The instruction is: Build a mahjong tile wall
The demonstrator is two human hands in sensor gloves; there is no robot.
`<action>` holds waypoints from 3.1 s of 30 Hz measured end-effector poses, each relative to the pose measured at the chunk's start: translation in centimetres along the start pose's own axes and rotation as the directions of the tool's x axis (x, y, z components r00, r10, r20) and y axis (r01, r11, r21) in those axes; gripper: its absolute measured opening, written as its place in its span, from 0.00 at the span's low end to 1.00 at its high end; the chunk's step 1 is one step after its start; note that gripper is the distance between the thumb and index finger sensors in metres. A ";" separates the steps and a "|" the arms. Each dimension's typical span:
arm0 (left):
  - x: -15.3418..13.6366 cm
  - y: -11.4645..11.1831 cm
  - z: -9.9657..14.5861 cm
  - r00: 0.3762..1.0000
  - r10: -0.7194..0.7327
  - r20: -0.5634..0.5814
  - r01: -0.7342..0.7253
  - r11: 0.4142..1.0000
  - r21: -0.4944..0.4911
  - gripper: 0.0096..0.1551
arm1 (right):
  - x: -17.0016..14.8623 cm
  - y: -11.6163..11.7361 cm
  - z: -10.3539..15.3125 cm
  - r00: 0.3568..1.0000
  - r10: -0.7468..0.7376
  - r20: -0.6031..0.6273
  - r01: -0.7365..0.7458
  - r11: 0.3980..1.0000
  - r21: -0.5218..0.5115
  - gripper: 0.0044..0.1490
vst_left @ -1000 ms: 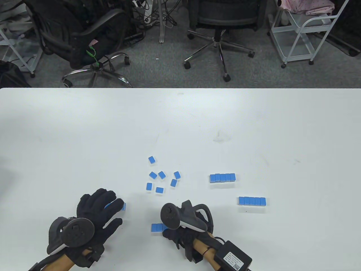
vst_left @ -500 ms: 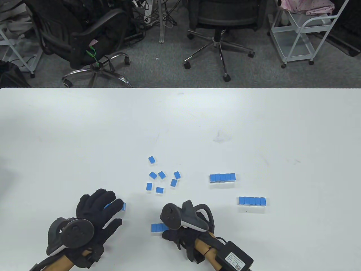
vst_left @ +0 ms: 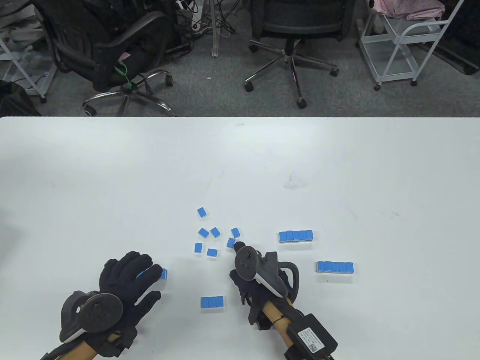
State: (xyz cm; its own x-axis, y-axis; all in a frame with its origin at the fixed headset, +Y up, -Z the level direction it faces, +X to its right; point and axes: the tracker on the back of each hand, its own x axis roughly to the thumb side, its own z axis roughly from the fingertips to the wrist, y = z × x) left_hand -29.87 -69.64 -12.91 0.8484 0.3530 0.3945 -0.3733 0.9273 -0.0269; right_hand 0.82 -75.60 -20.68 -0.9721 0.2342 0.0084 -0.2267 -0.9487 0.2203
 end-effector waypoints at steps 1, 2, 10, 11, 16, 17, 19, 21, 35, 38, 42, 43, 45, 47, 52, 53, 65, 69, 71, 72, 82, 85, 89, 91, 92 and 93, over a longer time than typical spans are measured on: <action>0.0 -0.1 0.0 1.000 0.006 0.001 -0.006 1.000 -0.007 0.36 | 0.4 0.0 -0.4 0.999 0.031 -0.015 -0.031 1.000 0.007 0.48; 0.1 -0.2 -0.1 1.000 0.011 0.007 -0.010 1.000 -0.017 0.36 | 1.1 -0.1 -1.0 0.996 0.076 -0.038 -0.076 0.997 0.013 0.48; 0.2 -0.2 -0.1 0.999 -0.008 0.036 0.008 1.000 -0.011 0.35 | 4.5 0.4 -3.5 0.936 0.330 -0.120 -0.336 0.942 -0.028 0.41; 0.2 -0.1 -0.2 0.999 -0.009 0.038 0.009 1.000 -0.009 0.36 | 4.6 0.5 -3.7 0.936 0.332 -0.118 -0.338 0.941 -0.033 0.39; 0.2 -0.2 -0.4 0.999 -0.011 0.044 0.012 1.000 -0.014 0.36 | 4.4 0.5 -3.1 0.944 0.324 -0.058 -0.328 0.942 -0.066 0.34; 0.2 -0.2 -0.5 0.999 -0.010 0.045 0.010 1.000 -0.016 0.36 | 4.4 0.5 -2.9 0.945 0.325 -0.045 -0.327 0.943 -0.061 0.35; 0.2 -0.3 -0.5 0.999 -0.008 0.046 0.009 1.000 -0.020 0.36 | 4.3 0.5 -2.4 0.945 0.327 0.018 -0.326 0.945 -0.043 0.36; 0.2 -0.3 -0.5 0.999 -0.006 0.045 0.007 1.000 -0.021 0.36 | 3.8 0.5 -1.3 0.944 0.316 0.100 -0.312 0.949 -0.052 0.36; 0.2 -0.4 -0.6 0.999 -0.002 0.045 0.004 0.999 -0.033 0.36 | 0.8 1.0 4.8 0.955 0.048 0.293 -0.085 0.990 0.116 0.37; 0.1 -0.4 -0.6 0.999 0.002 0.036 0.000 0.999 -0.039 0.36 | 1.2 1.2 4.8 0.949 0.071 0.308 -0.107 0.989 0.103 0.37; 0.0 -0.4 -0.6 1.000 0.008 0.027 -0.006 0.999 -0.045 0.36 | 1.5 1.3 5.2 0.940 0.096 0.326 -0.126 0.989 0.071 0.37; 0.0 -0.5 -0.6 1.000 0.008 0.023 -0.006 0.999 -0.046 0.36 | 1.6 1.4 5.3 0.939 0.102 0.330 -0.132 0.989 0.069 0.37; 0.0 -0.5 -0.5 1.000 0.015 0.019 -0.014 0.999 -0.049 0.36 | 1.7 1.5 5.4 0.937 0.111 0.330 -0.135 0.990 0.050 0.37; 0.0 -0.5 -0.5 1.000 0.015 0.020 -0.014 0.999 -0.051 0.36 | 1.9 1.5 5.4 0.936 0.118 0.333 -0.141 0.989 0.047 0.37; -0.1 -0.5 -0.5 1.000 0.019 0.015 -0.018 0.999 -0.050 0.35 | 2.1 1.6 5.6 0.934 0.122 0.336 -0.143 0.989 0.037 0.38; 0.0 -0.5 -0.5 1.000 0.015 0.018 -0.014 0.999 -0.051 0.35 | 2.1 1.6 5.6 0.935 0.120 0.335 -0.141 0.989 0.039 0.38; 0.0 -0.4 -0.3 1.000 0.014 0.023 -0.012 0.999 -0.051 0.36 | 2.3 1.7 5.6 0.936 0.112 0.334 -0.132 0.991 0.037 0.37; -0.1 -0.5 -0.4 1.000 0.018 0.021 -0.017 0.999 -0.051 0.35 | 2.4 1.7 5.7 0.933 0.124 0.339 -0.140 0.990 0.025 0.37; 0.0 -0.5 -0.3 1.000 0.010 0.025 -0.009 0.999 -0.050 0.36 | 2.4 1.7 5.7 0.935 0.116 0.336 -0.135 0.990 0.035 0.38; 0.0 -0.5 -0.3 1.000 0.010 0.026 -0.008 0.999 -0.051 0.36 | 2.4 1.7 5.7 0.936 0.110 0.334 -0.130 0.991 0.037 0.38; 0.0 -0.5 -0.2 1.000 0.014 0.028 -0.012 0.999 -0.052 0.35 | 2.1 1.5 5.5 0.934 0.109 0.341 -0.142 0.987 0.073 0.40; 0.0 -0.4 -0.1 0.999 0.015 0.029 -0.013 0.999 -0.049 0.35 | 1.2 0.3 5.1 0.955 0.099 0.281 -0.129 0.987 0.092 0.34; 0.1 -0.4 -0.2 0.999 0.018 0.032 -0.017 0.999 -0.043 0.36 | -0.4 -1.4 3.9 0.960 0.260 0.102 -0.252 0.964 -0.084 0.38; 0.3 -0.5 -0.4 0.999 0.012 0.044 -0.010 0.999 -0.044 0.35 | -0.3 -1.7 2.8 0.958 0.283 0.055 -0.276 0.956 -0.102 0.40; 0.3 -0.6 -0.5 0.999 0.005 0.048 -0.003 0.999 -0.049 0.35 | 0.0 -1.8 2.2 0.954 0.300 0.020 -0.297 0.950 -0.095 0.41; 0.3 -0.7 -0.5 0.999 0.005 0.047 -0.002 0.999 -0.053 0.36 | 0.6 -1.7 1.2 0.938 0.346 -0.021 -0.347 0.935 -0.078 0.43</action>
State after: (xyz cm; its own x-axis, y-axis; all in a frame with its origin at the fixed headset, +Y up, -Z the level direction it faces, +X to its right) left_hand -29.15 -70.10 -13.26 0.8281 0.3510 0.4371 -0.3548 0.9318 -0.0761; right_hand 0.69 -73.63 -19.86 -0.9915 -0.1132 0.0634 0.1206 -0.9845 0.1274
